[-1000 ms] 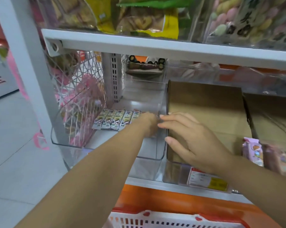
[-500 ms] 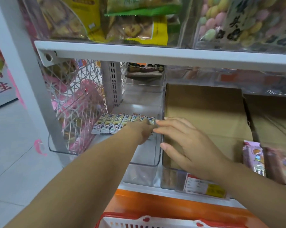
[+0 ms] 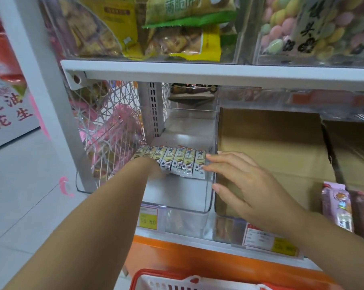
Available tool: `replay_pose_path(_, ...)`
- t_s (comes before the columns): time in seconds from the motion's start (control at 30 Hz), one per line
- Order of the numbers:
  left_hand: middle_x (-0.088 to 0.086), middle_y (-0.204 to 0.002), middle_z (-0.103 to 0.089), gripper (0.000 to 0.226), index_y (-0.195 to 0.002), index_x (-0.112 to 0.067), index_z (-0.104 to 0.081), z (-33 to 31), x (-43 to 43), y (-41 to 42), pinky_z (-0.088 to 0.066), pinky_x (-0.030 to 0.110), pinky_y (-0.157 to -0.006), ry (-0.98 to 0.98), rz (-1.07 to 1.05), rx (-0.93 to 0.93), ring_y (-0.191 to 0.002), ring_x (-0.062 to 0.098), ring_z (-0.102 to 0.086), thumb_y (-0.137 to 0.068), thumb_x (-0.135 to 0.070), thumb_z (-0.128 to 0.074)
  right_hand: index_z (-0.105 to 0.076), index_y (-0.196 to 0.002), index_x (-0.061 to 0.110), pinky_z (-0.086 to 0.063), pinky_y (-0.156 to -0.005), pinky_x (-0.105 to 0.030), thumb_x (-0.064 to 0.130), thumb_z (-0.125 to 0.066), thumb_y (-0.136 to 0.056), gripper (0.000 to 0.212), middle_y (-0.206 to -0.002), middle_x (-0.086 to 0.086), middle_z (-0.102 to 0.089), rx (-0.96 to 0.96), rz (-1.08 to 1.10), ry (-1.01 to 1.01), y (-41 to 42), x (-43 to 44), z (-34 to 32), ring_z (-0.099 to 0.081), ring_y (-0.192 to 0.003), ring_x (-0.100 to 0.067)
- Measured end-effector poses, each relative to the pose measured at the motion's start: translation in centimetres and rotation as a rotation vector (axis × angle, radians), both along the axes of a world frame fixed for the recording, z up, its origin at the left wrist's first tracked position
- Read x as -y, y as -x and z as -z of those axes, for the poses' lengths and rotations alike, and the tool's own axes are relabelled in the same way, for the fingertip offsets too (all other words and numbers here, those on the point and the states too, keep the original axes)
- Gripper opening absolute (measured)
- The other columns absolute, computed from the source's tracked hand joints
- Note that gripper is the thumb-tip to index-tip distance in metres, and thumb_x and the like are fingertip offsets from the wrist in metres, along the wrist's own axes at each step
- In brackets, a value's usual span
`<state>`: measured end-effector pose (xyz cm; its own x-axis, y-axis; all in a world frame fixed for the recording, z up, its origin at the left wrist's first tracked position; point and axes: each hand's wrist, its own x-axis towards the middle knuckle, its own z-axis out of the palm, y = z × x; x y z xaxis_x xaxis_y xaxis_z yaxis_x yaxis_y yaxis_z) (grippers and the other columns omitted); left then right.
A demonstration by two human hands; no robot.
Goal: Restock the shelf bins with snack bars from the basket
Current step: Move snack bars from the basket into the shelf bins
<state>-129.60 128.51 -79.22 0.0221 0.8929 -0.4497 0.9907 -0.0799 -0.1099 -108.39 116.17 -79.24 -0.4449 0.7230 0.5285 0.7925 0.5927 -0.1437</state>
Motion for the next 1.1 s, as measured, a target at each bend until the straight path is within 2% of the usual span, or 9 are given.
replay_pose_path(0.13, 0.02, -0.142, -0.044, 0.091, -0.149, 0.004, -0.003, 0.9, -0.7, 0.1, -0.039, 0.036, -0.098, -0.033, -0.117, 0.124, -0.124, 0.034, -0.047, -0.094, -0.06, -0.038, -0.062, -0.121, 0.021, -0.032, -0.102, -0.02, 0.038, -0.044, -0.093, 0.038, -0.129, 0.008, -0.057, 0.003, 0.0, -0.004, 0.1, -0.1, 0.0, -0.047, -0.122, -0.012)
replay_pose_path(0.27, 0.019, -0.152, -0.026, 0.087, -0.15, -0.001, 0.007, 0.7, -0.6, 0.3, -0.035, 0.036, -0.102, -0.008, -0.151, 0.153, -0.134, 0.035, -0.036, -0.097, -0.05, -0.042, -0.062, -0.121, 0.021, -0.035, -0.102, -0.023, 0.038, -0.044, -0.093, 0.038, -0.129, 0.008, -0.056, -0.003, -0.004, -0.004, 0.0, -0.1, 0.1, -0.048, -0.123, -0.014)
replay_pose_path(0.37, 0.015, -0.133, -0.048, 0.062, -0.149, 0.0, -0.013, -0.2, 0.0, 0.1, -0.039, 0.033, -0.095, -0.018, -0.071, 0.093, -0.122, 0.03, -0.046, -0.102, -0.03, -0.038, -0.061, -0.123, 0.022, -0.037, -0.102, -0.027, 0.039, -0.043, -0.093, 0.038, -0.131, 0.008, -0.055, 0.021, 0.0, 0.012, 0.0, 0.1, -0.2, -0.047, -0.124, -0.013)
replay_pose_path(0.47, 0.012, -0.119, -0.054, 0.047, -0.137, -0.005, -0.039, -1.0, 1.1, 0.0, -0.045, 0.03, -0.086, -0.115, -0.023, 0.161, -0.113, 0.03, -0.05, -0.099, -0.032, -0.043, -0.056, -0.13, 0.024, -0.031, -0.108, -0.026, 0.043, -0.038, -0.094, 0.045, -0.139, 0.008, -0.05, 0.058, 0.014, 0.073, -0.1, 0.6, -0.6, -0.041, -0.13, -0.013)
replay_pose_path(0.63, 0.008, -0.135, -0.051, 0.043, -0.134, -0.019, -0.049, -1.0, 8.2, -1.8, -0.047, 0.041, -0.093, -0.542, 0.071, 0.572, -0.117, 0.029, -0.053, -0.094, -0.032, -0.052, -0.064, -0.12, 0.017, -0.034, -0.107, -0.033, 0.03, -0.047, -0.092, 0.035, -0.136, 0.0, -0.054, 0.067, -0.043, -0.046, 0.1, 5.3, 0.1, -0.048, -0.126, -0.021)
replay_pose_path(0.77, -0.002, -0.113, -0.065, 0.032, -0.112, -0.02, -0.065, 1.0, 16.7, -2.6, -0.049, 0.038, -0.085, -0.858, 0.235, 0.937, -0.102, 0.02, -0.061, -0.088, -0.026, -0.045, -0.07, -0.099, 0.012, -0.044, -0.093, -0.03, 0.022, -0.047, -0.093, 0.026, -0.11, -0.002, -0.067, 0.03, -0.172, -0.096, -0.3, 11.0, 2.3, -0.057, -0.102, -0.02)
replay_pose_path(0.93, -0.003, -0.095, -0.066, 0.028, -0.1, -0.019, -0.067, 7.1, 22.9, -2.4, -0.044, 0.03, -0.074, -0.889, 0.262, 1.004, -0.083, 0.014, -0.058, -0.085, -0.022, -0.043, -0.069, -0.093, 0.018, -0.047, -0.073, -0.025, 0.028, -0.045, -0.09, 0.026, -0.087, 0.006, -0.067, 0.171, -0.079, 0.253, -2.9, 15.3, 8.7, -0.059, -0.08, -0.016)
replay_pose_path(1.03, -0.004, -0.094, -0.067, 0.03, -0.096, -0.021, -0.069, 12.7, 24.9, -2.0, -0.045, 0.03, -0.074, -0.7, 0.225, 0.882, -0.085, 0.017, -0.063, -0.083, -0.024, -0.042, -0.064, -0.111, 0.024, -0.047, -0.087, -0.03, 0.032, -0.04, -0.097, 0.029, -0.11, 0.008, -0.065, 0.219, 0.073, 0.639, -4.6, 16.5, 12.5, -0.059, -0.1, -0.014)
replay_pose_path(1.1, -0.002, -0.095, -0.067, 0.032, -0.097, -0.022, -0.069, 16.3, 26.0, -1.7, -0.05, 0.031, -0.074, -0.535, 0.211, 0.792, -0.088, 0.022, -0.065, -0.082, -0.028, -0.041, -0.06, -0.117, 0.025, -0.042, -0.083, -0.025, 0.027, -0.043, -0.099, 0.025, -0.115, 0.007, -0.062, 0.256, 0.158, 0.835, -5.8, 17.1, 15.4, -0.056, -0.097, -0.011)
